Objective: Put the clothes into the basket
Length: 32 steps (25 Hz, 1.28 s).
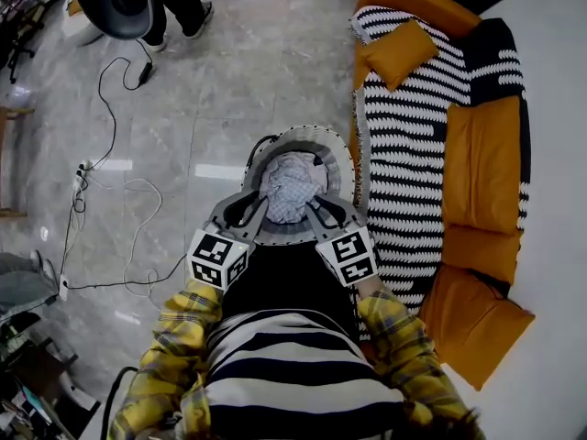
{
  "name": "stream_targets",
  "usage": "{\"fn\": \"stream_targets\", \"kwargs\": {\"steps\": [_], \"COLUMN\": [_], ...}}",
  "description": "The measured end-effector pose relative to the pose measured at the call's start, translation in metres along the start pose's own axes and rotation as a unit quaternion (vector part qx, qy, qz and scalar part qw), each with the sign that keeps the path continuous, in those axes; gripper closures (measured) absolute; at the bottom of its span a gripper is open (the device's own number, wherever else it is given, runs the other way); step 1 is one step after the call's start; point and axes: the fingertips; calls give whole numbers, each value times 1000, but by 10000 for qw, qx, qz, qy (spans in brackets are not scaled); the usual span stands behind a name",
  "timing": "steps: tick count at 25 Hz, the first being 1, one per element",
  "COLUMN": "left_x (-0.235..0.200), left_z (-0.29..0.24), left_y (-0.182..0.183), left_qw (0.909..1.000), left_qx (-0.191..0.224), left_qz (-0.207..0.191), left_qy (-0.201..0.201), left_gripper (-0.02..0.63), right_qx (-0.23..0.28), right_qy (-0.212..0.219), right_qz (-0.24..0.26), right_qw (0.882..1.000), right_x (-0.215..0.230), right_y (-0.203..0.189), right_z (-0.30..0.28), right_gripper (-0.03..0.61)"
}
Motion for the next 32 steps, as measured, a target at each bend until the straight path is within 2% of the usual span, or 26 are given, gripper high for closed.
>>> {"fn": "stream_targets", "kwargs": {"steps": [4,8,19,32], "left_x": [-2,-3,14,24], "left_z": [2,2,14,36], "left_y": [8,18,66,77], "left_qw": [9999,9999,9977,9962], "left_qx": [80,74,635,803], "left_qz": [70,116,-216,-341], "left_qy": [27,65,-23,40], "left_gripper": [535,537,548,549], "right_qx": [113,480,1142,1350], "right_qy": [-163,-362,-483,-545], "right_qz": [-140,-293,-597,-961], "right_qw": [9997,9978,9905,9847], "right_x": [7,12,8,3], "right_y": [1,16,57,57], "right_z": [8,20,53,82], "right_gripper": [513,529,546,554]}}
Point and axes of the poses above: the fingertips, and each gripper's own axes: z backward along the fingers, x to its right, y out of its top, and after that the axes turned 8 degrees about -z, right-handed
